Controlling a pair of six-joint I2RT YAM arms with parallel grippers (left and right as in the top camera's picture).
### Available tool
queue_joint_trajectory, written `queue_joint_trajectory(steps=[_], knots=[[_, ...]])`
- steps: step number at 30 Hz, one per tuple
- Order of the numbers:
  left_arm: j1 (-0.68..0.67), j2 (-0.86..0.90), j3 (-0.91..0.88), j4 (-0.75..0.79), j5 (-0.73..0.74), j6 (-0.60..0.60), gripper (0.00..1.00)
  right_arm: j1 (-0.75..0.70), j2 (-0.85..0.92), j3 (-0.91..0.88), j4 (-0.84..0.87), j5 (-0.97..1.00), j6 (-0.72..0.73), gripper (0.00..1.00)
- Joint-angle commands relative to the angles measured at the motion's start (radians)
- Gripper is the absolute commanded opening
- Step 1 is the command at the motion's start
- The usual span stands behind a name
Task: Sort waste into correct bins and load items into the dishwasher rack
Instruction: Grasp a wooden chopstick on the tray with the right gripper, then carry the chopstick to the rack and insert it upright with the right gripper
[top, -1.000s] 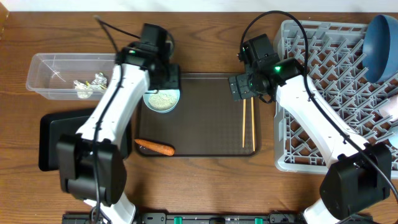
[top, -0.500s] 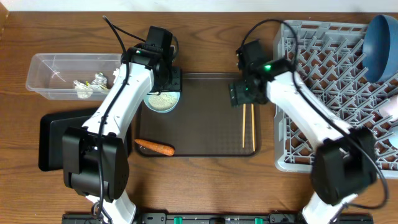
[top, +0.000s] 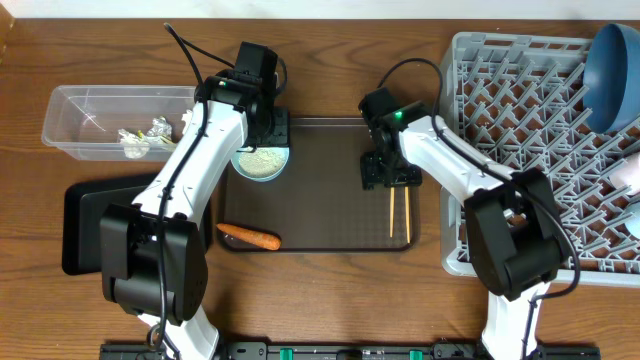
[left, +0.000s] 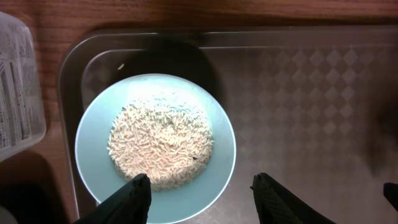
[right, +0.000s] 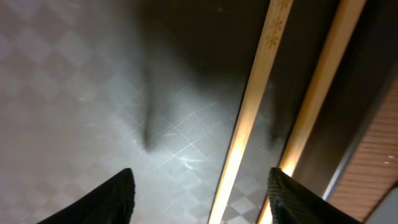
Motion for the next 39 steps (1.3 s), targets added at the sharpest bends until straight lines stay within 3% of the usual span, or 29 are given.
queue_joint_trajectory(steps=[1,8,22,29,39], knots=[[0.005,-0.002,-0.013,-0.004,-0.016,0.021,0.56,0.018,0.025,-0.002,-0.001,-0.003,0.046,0.62],[0.005,-0.002,-0.013,-0.004,-0.016,0.021,0.56,0.035,0.07,-0.003,0.004,-0.002,0.064,0.5],[0.016,-0.002,-0.013,-0.004,-0.02,0.021,0.56,0.035,0.082,-0.002,0.011,0.024,0.064,0.02],[0.058,-0.002,-0.013,-0.003,-0.02,0.021,0.56,0.019,0.035,0.042,-0.009,0.028,0.03,0.01],[0.121,-0.002,-0.013,-0.004,-0.019,0.021,0.56,-0.103,-0.259,0.158,-0.081,0.123,-0.072,0.01]])
